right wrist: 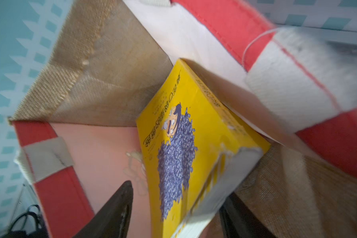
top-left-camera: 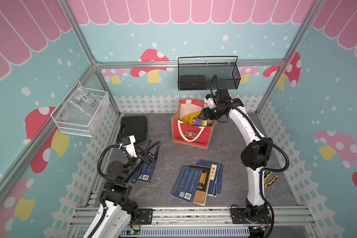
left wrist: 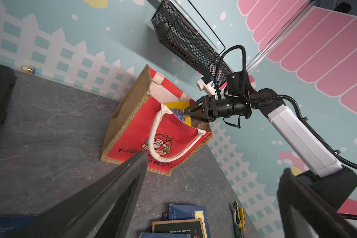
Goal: Put the books into the canvas bag
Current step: Place the book in the canvas bag.
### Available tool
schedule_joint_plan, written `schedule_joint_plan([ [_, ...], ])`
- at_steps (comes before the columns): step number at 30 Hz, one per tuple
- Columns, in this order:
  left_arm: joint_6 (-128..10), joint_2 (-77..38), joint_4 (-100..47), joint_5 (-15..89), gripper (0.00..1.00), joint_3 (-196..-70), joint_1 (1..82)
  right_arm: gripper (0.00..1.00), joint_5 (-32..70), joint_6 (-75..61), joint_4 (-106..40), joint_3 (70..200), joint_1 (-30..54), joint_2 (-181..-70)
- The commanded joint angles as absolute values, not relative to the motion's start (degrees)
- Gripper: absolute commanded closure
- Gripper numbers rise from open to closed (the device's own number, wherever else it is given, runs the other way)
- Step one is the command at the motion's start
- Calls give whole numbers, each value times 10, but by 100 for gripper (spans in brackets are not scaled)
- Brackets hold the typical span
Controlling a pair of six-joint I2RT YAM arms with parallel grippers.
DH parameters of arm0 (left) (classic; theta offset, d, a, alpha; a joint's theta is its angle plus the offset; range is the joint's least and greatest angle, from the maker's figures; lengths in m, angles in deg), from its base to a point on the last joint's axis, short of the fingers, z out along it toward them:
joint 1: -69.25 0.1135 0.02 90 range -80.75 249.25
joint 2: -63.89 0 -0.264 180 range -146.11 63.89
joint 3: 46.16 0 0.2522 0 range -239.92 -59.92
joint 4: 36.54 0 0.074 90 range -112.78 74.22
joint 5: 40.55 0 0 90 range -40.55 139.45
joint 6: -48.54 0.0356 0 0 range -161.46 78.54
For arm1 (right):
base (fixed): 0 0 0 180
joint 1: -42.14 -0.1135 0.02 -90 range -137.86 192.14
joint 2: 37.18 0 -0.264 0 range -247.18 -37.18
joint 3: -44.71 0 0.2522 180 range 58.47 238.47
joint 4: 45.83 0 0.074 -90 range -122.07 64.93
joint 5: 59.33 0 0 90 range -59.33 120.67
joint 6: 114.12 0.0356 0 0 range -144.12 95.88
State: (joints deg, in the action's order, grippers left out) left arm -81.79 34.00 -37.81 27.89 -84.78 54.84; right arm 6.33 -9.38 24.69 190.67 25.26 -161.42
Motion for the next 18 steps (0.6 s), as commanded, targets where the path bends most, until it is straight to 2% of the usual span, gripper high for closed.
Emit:
schedule_joint_plan([
  [1, -831, 332, -371, 266, 1, -832, 542, 27, 62, -109, 241, 1937, 250, -1573],
  [3, -842, 324, -363, 275, 1, -825, 539, 20, 55, -118, 240, 1948, 248, -1564],
  [4, -849, 316, -367, 275, 1, -820, 536, 10, 53, -122, 237, 1950, 248, -1553],
  [6, -858, 293, -373, 268, 1, -812, 525, 2, 54, -129, 231, 1950, 247, -1530],
  [11, -845, 238, -376, 291, 1, -802, 464, 0, 74, -145, 227, 1895, 236, -1449],
  [14, -827, 209, -363, 327, 1, -798, 412, 0, 97, -153, 188, 1783, 210, -1366],
  [18, -819, 167, -356, 360, 1, -790, 370, 0, 102, -138, 103, 1567, 173, -1240],
])
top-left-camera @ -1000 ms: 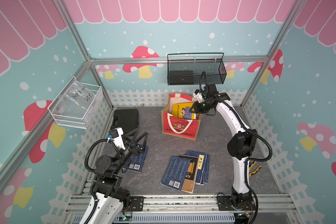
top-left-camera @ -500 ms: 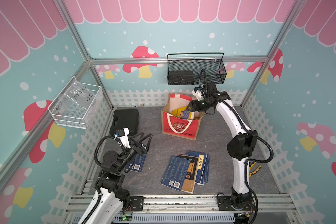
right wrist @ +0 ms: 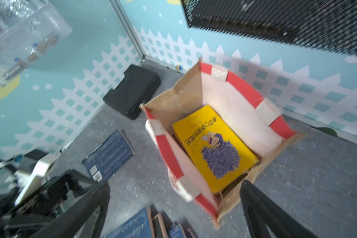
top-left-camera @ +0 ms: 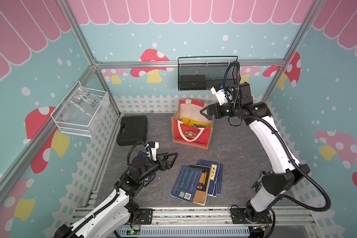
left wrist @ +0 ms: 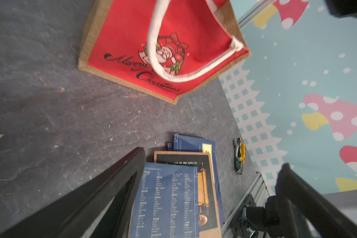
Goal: Put the books into the canvas bag
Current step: Place the book in the canvas bag, then pick up the book from the book.
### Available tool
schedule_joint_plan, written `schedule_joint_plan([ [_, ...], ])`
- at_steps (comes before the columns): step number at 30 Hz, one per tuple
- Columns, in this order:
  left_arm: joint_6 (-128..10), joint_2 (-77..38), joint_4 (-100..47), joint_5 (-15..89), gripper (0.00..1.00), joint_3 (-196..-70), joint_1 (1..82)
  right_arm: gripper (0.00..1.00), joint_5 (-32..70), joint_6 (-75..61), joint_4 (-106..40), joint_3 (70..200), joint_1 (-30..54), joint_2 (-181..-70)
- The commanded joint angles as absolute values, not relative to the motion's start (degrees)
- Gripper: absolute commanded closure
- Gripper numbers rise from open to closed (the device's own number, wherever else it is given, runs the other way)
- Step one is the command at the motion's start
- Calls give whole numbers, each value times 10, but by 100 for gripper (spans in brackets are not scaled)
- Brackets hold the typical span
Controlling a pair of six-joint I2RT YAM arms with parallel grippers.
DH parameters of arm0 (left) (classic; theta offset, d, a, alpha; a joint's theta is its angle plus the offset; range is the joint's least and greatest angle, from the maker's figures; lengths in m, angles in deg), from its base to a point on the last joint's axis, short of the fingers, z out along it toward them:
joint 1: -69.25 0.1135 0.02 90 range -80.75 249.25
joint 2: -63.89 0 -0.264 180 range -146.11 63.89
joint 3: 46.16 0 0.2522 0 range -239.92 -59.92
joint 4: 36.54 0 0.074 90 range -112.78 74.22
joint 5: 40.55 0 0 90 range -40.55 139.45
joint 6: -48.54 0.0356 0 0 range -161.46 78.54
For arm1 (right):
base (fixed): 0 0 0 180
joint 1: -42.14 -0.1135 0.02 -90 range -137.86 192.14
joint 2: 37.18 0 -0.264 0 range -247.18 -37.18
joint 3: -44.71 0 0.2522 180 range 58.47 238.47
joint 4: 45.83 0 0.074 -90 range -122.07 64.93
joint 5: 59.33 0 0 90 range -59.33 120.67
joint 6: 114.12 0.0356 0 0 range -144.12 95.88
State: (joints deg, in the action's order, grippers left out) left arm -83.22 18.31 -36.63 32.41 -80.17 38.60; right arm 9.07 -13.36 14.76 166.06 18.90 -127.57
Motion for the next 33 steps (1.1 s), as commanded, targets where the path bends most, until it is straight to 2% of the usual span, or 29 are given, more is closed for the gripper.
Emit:
schedule_joint_plan([
  [1, -817, 156, -357, 367, 2, -789, 363, 0, 101, -128, 78, 1513, 167, -1207],
  [7, -820, 89, -320, 401, 1, -794, 344, 1, 57, -55, -47, 1236, 117, -1054],
  [16, -823, 48, -290, 399, 1, -786, 342, 1, 110, 96, -66, 1046, -46, -988],
  [24, -839, 21, -313, 371, 1, -773, 342, 0, 119, 185, -120, 958, -103, -983],
  [33, -844, -63, -374, 258, 1, -778, 342, 0, 171, 196, -179, 960, -98, -1063],
])
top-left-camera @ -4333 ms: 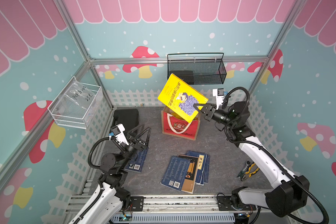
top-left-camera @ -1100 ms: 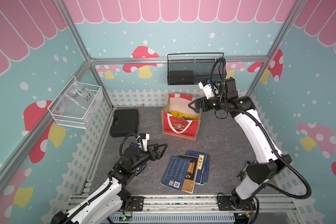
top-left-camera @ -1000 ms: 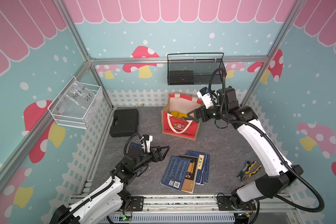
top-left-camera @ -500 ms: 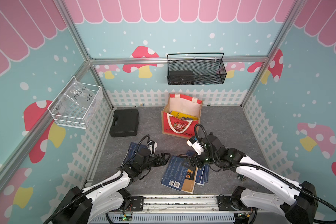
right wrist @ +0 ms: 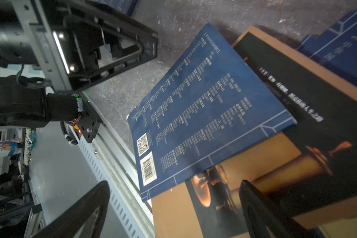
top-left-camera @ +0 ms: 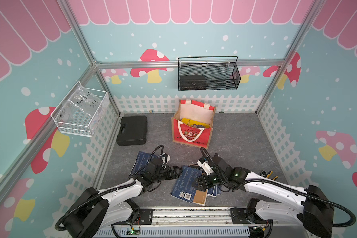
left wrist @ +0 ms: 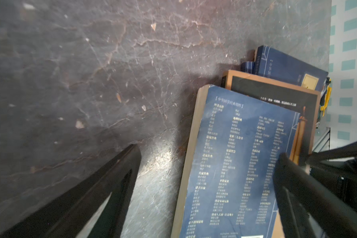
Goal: Put the books into the canvas bag
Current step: Pick up the book from the book.
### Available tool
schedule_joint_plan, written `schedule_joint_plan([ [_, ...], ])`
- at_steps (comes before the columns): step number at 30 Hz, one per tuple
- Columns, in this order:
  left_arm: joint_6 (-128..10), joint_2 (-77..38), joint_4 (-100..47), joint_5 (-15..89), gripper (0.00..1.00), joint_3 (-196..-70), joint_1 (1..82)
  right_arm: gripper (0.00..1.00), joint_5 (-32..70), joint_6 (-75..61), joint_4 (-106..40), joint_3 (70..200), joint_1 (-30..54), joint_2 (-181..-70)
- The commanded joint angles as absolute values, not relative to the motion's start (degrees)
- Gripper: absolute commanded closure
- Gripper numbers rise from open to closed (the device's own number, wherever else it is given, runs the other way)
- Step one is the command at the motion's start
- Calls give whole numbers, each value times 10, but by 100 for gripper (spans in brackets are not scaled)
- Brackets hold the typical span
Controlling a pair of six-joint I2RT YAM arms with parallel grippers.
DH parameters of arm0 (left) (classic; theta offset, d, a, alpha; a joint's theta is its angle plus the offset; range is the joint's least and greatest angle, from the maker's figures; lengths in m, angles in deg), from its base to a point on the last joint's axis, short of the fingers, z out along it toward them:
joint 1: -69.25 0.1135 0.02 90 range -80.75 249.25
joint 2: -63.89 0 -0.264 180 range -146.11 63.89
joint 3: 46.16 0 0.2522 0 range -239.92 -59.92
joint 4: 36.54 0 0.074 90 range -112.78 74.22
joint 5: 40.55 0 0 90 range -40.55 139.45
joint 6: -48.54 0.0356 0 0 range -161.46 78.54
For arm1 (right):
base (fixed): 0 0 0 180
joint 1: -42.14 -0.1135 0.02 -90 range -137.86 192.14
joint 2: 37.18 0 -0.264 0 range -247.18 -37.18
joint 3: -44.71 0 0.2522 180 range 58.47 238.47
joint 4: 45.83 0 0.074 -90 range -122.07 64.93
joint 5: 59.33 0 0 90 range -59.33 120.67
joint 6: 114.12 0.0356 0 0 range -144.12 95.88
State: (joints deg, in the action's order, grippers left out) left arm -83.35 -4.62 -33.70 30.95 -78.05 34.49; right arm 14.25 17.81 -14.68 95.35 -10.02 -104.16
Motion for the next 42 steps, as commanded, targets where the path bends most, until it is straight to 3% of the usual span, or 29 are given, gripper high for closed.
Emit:
schedule_joint_plan([
  [1, -848, -74, -390, 243, 1, -778, 342, 0, 174, 200, -187, 960, -92, -1075],
  [15, -954, -253, -672, 118, 1, -782, 341, 0, 127, 171, -319, 989, -17, -1188],
  [22, -958, -260, -689, 151, 2, -776, 341, 2, 118, 168, -342, 995, -6, -1214],
  [25, -943, -242, -654, 161, 1, -786, 341, 14, 118, 173, -359, 987, 0, -1203],
  [27, -934, -228, -634, 167, 2, -791, 341, 33, 122, 175, -362, 985, 7, -1196],
  [30, -914, -197, -594, 181, 2, -795, 342, 51, 124, 176, -361, 982, 18, -1184],
  [37, -852, -110, -480, 209, 1, -807, 343, 80, 116, 173, -361, 971, 51, -1159],
  [40, -835, -74, -450, 205, 1, -812, 346, 98, 107, 169, -363, 975, 61, -1149],
  [42, -818, -50, -423, 198, 1, -819, 347, 100, 97, 162, -367, 979, 67, -1134],
])
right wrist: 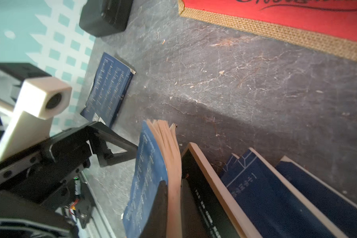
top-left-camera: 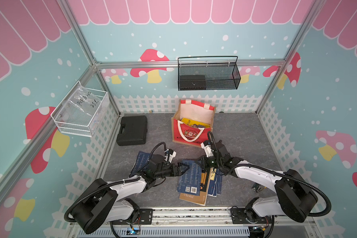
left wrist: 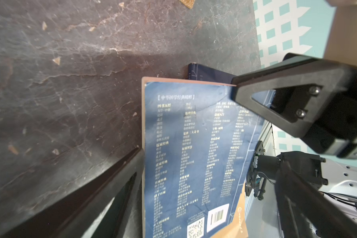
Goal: Put the books into the canvas bag
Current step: Pick up the book from the book.
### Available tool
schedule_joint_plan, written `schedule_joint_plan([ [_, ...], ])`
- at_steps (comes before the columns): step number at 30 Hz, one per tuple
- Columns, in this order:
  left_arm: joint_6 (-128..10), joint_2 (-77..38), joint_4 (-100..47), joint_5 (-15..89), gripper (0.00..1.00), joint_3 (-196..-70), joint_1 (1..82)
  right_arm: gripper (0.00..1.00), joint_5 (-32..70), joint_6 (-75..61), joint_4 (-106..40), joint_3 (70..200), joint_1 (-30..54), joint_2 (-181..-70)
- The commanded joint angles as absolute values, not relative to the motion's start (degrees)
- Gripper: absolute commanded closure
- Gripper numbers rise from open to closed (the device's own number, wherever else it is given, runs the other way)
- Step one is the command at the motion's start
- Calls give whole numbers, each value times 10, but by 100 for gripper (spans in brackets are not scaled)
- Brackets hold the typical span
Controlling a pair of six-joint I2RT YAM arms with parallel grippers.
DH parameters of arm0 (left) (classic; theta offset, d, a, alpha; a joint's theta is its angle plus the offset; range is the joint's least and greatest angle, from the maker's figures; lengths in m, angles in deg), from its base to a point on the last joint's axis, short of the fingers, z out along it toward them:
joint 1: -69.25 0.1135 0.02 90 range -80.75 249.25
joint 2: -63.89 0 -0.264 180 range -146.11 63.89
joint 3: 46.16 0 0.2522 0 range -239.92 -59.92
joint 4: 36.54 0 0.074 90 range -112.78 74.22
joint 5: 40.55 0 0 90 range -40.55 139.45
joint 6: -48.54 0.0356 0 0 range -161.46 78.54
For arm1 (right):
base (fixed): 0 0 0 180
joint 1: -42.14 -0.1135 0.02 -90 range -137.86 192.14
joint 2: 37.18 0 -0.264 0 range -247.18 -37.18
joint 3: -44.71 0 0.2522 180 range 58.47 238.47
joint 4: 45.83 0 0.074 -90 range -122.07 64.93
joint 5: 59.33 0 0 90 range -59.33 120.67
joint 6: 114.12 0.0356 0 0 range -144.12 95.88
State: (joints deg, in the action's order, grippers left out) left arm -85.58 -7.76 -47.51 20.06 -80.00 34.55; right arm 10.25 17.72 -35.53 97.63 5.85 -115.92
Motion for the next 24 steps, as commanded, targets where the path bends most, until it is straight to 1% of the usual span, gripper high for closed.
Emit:
schedule_joint_plan([
  [1, -810, -40, -412, 194, 1, -822, 347, 100, 90, 157, -373, 981, 68, -1124],
  [8, -797, 40, -383, 210, 1, -814, 349, 100, 67, 158, -417, 988, 90, -1003],
  [13, -801, 83, -390, 207, 1, -807, 349, 100, 129, 186, -433, 990, 101, -917],
  [16, -817, 96, -423, 195, 1, -802, 349, 100, 156, 196, -468, 980, 103, -875],
  [19, -853, 95, -469, 216, 1, -798, 349, 100, 188, 207, -505, 964, 103, -837],
  [21, -885, 82, -511, 233, 1, -795, 349, 100, 204, 218, -523, 957, 102, -819],
  [24, -930, 46, -594, 251, 1, -793, 349, 100, 196, 234, -575, 935, 103, -808],
])
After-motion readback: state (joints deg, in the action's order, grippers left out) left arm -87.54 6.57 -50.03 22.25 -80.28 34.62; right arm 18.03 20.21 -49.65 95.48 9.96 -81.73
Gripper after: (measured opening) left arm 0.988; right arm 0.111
